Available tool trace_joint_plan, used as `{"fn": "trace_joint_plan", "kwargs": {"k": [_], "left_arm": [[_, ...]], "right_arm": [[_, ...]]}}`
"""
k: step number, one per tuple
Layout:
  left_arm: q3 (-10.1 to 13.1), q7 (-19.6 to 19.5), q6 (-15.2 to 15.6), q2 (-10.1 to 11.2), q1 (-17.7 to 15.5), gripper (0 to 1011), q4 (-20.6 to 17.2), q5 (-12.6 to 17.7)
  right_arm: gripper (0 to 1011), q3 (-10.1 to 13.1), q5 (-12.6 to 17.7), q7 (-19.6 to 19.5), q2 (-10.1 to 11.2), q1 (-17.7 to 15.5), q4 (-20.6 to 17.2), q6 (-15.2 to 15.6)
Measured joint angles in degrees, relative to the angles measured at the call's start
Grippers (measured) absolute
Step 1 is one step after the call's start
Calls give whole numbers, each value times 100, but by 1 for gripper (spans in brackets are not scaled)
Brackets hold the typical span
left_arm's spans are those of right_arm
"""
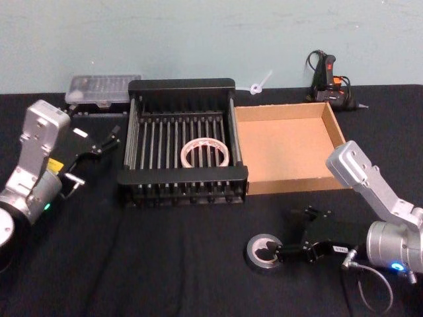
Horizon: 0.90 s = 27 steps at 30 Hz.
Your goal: Pick up the white tape and place it into the black box , Pick up the silver tape and place it into the brown box.
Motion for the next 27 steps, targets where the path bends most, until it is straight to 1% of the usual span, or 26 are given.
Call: {"fn": "trace_joint_plan", "kwargs": {"k": [27], "left_arm": [[0,0,0,0,0,1001,0,0]], "right_arm": [[1002,-254,-53,39,-158,229,314,147]]}}
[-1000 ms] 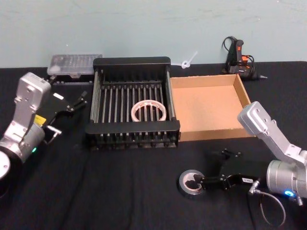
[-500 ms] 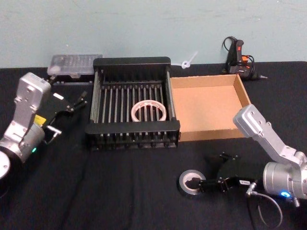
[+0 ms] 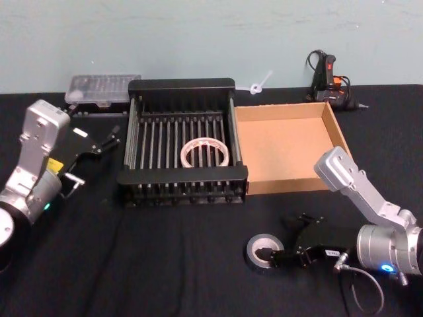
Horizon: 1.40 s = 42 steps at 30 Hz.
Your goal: Pick up the white tape and place it into the black box , Pick up the silver tape and place it into the brown box.
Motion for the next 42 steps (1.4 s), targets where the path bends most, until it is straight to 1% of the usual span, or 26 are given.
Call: {"fn": "trace_joint_plan", "kwargs": {"k": [15,32,34,37,38,39,41,42], "left_arm": [[0,0,0,0,0,1001,0,0],[0,0,0,0,0,1001,0,0],[0,0,0,0,0,1001,0,0],[0,0,0,0,0,1001,0,0],[0,0,0,0,0,1002,0,0],[0,0,0,0,0,1001,0,0],[0,0,0,0,0,1001,0,0],[0,0,0,0,0,1001,0,0]], "right_arm": [[1002,-48,-38,-23,-65,68,109,59],[1000,-50,-38,-27,-61,67,109,62],[978,-50,-38,-26,-60,67,109,62],[915,-50,-39,-26,-59,66,109,62],[869,-50,-39,-26,-58,66,109,62],[869,-50,-39,-26,-58,66,109,62],[820,-50,-39,-25,-57,66,108,62],[764,-50,-39,-25,-57,66,107,62]]}}
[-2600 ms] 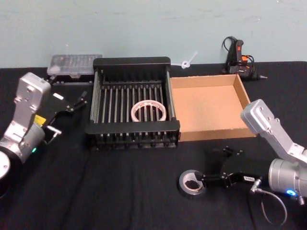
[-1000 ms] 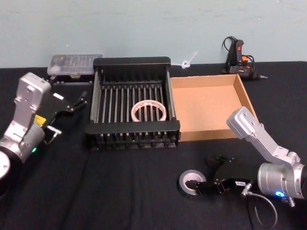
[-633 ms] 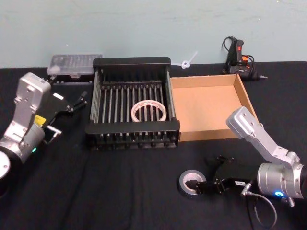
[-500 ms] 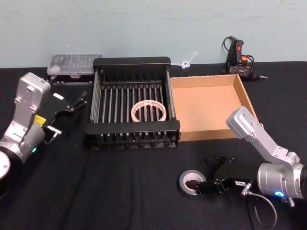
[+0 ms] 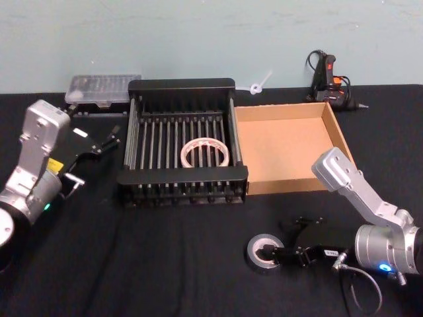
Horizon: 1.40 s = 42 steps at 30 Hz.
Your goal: Pick up the white tape and place it into the black box , Pick up the silver tape and place it into the brown box.
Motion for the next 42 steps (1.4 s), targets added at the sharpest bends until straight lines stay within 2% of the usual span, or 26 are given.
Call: {"fn": "trace_joint_plan", "kwargs": {"k": [2,8,19,35,42], "left_arm": [[0,0,0,0,0,1001,0,0],[0,0,0,0,0,1001,0,0],[0,0,0,0,0,1001,0,0],[0,0,0,0,0,1001,0,0],[0,0,0,0,0,1001,0,0]], "right_arm": [[733,0,0,2,0,0,-1,0],[508,0,1,5,0,0,-4,-2],[184,0,2,5,0,0,-4,-6],[171,0,3,9,2,1,-4,-13],[171,70,55,39,25,-35,-61,-156]]}}
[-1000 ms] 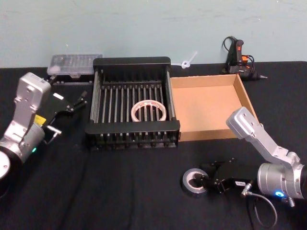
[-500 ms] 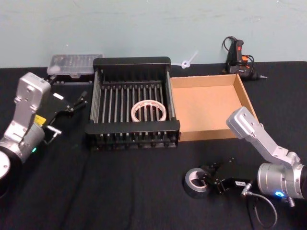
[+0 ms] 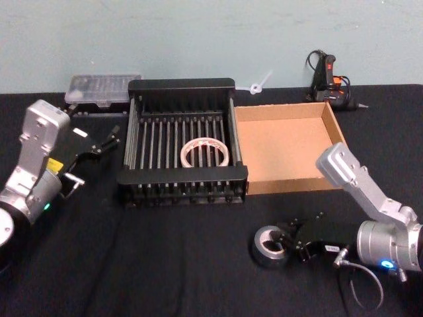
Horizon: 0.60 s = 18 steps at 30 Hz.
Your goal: Pick up the white tape and place it into the black box , Pick up the silver tape and place it into the brown box.
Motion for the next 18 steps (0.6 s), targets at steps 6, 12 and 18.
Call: {"fn": "trace_joint_plan", "kwargs": {"k": [6,12,18], "left_arm": [[0,0,0,0,0,1001,0,0],[0,0,0,0,0,1001,0,0],[0,0,0,0,0,1002,0,0]], "right_arm": [[171,209,121,-127,-38,-37,-35,-143],[171,484,198,-399,-178,48,31,-312],[171,601,124,-598,-355,293,276,-403]]}}
